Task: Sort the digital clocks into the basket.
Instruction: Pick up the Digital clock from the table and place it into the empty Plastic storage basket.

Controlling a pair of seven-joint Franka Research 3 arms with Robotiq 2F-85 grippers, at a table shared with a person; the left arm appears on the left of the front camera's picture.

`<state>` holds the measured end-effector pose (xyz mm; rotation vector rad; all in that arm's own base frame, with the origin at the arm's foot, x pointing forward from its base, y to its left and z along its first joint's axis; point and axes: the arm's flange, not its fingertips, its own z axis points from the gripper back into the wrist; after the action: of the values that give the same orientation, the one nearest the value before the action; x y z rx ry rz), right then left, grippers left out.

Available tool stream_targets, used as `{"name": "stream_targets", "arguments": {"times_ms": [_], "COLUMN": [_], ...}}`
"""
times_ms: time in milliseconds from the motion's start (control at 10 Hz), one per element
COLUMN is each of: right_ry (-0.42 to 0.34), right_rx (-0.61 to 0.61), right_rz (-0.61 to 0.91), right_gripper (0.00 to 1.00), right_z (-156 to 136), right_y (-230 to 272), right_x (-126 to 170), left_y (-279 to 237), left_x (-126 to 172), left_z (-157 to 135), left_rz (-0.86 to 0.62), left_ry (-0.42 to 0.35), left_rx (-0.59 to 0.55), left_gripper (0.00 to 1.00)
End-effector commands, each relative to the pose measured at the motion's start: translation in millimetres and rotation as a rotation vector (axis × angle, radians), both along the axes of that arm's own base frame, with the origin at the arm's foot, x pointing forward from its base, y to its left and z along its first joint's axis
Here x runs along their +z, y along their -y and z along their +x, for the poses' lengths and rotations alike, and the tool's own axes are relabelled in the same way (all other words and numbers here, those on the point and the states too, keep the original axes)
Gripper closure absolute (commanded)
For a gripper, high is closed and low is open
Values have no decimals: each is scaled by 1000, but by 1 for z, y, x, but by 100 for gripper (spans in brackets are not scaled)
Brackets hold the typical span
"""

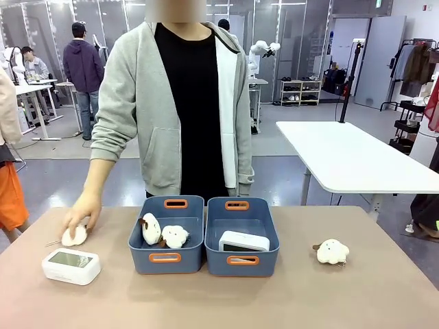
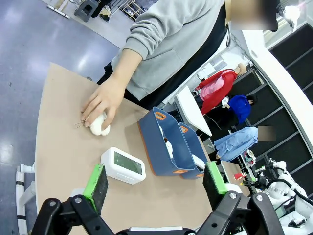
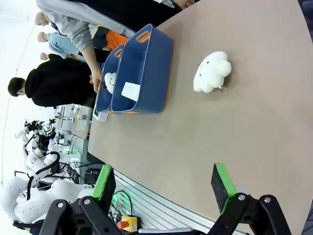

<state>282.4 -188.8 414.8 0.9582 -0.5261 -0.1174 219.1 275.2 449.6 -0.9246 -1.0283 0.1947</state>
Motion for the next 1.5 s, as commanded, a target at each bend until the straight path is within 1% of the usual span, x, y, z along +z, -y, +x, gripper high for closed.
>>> {"name": "stream_targets", "arguments": {"times_ms": [0, 100, 200, 300, 400, 500, 600, 700, 800, 900, 1000, 1100, 1200, 1300, 1400], "right_ry": [-6, -6, -6, -6, -6, -6, -6, -6, -6, -6, -6, -6, -6, -6, -6], "right_rx": [-2, -2, -2, -2, -2, -2, -2, -2, -2, -2, -2, -2, -2, -2, -2], "right_rz": [6, 6, 6, 6, 6, 6, 6, 6, 6, 6, 6, 6, 6, 6, 6], "right_gripper": [0, 0, 0, 0, 0, 0, 0, 0, 0, 0, 0, 0, 0, 0, 0], "right_z": [-1, -1, -1, -1, -1, -1, -1, -1, -1, -1, -1, -1, -1, -1, -1], "right_y": [0, 0, 0, 0, 0, 0, 0, 0, 0, 0, 0, 0, 0, 0, 0], "right_x": [1, 1, 1, 1, 1, 1, 1, 1, 1, 1, 1, 1, 1, 1, 1], "left_y": [-1, -1, 0, 10, 24, 45, 68, 97, 131, 162, 187, 211, 233, 242, 235], "left_x": [1, 1, 0, 12, 21, 30, 33, 29, 22, 13, 2, -6, -16, -20, -15], "left_z": [1, 1, 0, 0, 9, 23, 42, 64, 81, 88, 89, 90, 101, 101, 96], "left_rz": [-11, -11, 0, 154, 362, 565, 832, 1037, 1223, 1320, 1508, 1652, 1803, 1824, 1691], "left_ry": [20, 20, 0, 63, 118, 122, 110, 88, 134, 192, 227, 261, 321, 363, 352], "left_rx": [-4, -4, 0, -71, -129, -213, -323, -483, -644, -831, -988, -1090, -1082, -1069, -992], "left_gripper": [0, 0, 0, 0, 0, 0, 0, 0, 0, 0, 0, 0, 0, 0, 0]}}
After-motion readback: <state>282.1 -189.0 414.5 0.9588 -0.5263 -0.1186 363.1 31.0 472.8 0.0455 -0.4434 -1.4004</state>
